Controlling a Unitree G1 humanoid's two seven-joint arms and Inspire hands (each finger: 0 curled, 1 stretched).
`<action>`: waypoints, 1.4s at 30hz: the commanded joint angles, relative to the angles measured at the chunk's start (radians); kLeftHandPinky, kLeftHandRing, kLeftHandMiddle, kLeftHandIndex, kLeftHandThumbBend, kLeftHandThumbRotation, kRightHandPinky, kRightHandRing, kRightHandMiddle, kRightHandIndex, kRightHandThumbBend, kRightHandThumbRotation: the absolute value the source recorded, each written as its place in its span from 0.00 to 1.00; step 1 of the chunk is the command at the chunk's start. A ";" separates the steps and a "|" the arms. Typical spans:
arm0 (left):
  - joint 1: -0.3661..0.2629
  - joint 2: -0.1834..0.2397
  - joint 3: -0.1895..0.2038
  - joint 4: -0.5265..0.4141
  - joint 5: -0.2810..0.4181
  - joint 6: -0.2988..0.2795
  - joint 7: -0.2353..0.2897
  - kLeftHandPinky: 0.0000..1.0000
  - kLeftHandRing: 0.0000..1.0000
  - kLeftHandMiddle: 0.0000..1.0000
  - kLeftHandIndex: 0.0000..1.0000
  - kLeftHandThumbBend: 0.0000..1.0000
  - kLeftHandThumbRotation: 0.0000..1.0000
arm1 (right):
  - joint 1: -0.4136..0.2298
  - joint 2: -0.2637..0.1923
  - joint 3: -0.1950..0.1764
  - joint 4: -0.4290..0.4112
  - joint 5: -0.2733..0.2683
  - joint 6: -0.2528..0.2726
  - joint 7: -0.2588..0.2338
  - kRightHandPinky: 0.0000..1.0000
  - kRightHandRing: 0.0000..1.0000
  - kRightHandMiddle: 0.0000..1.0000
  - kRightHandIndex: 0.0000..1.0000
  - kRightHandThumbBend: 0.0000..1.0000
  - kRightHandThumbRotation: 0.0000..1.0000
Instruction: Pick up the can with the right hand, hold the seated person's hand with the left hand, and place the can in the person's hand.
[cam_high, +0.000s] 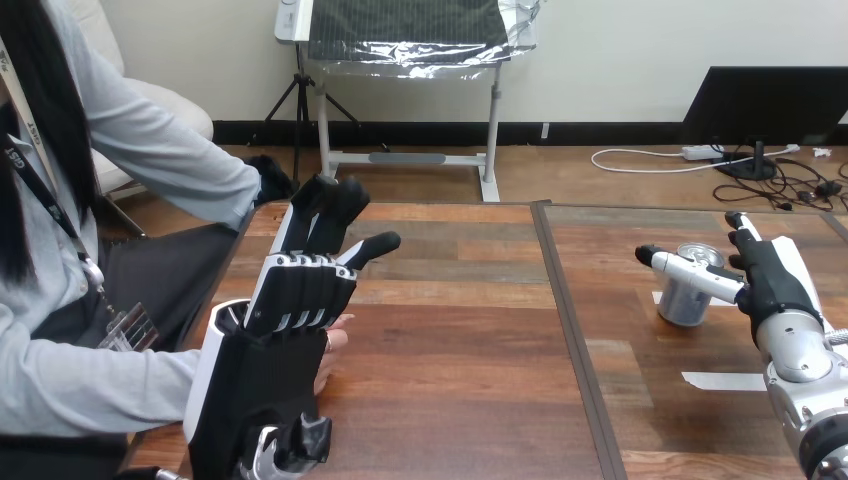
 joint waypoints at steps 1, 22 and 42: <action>-0.063 -0.031 0.001 -0.001 0.000 -0.021 -0.006 0.88 0.98 0.96 0.98 0.83 0.70 | -0.092 -0.012 0.015 -0.016 -0.011 0.000 0.001 0.91 1.00 1.00 1.00 1.00 0.53; -0.072 -0.035 0.003 0.006 -0.008 -0.032 -0.012 0.85 0.98 0.97 0.98 0.80 0.72 | -0.102 -0.001 0.021 -0.015 -0.017 0.012 -0.002 0.89 1.00 1.00 1.00 1.00 0.52; -0.068 -0.038 0.006 0.013 -0.003 -0.040 -0.007 0.87 0.98 0.96 0.97 0.79 0.73 | -0.106 0.002 0.018 -0.015 -0.016 0.012 -0.010 0.86 0.97 1.00 1.00 1.00 0.51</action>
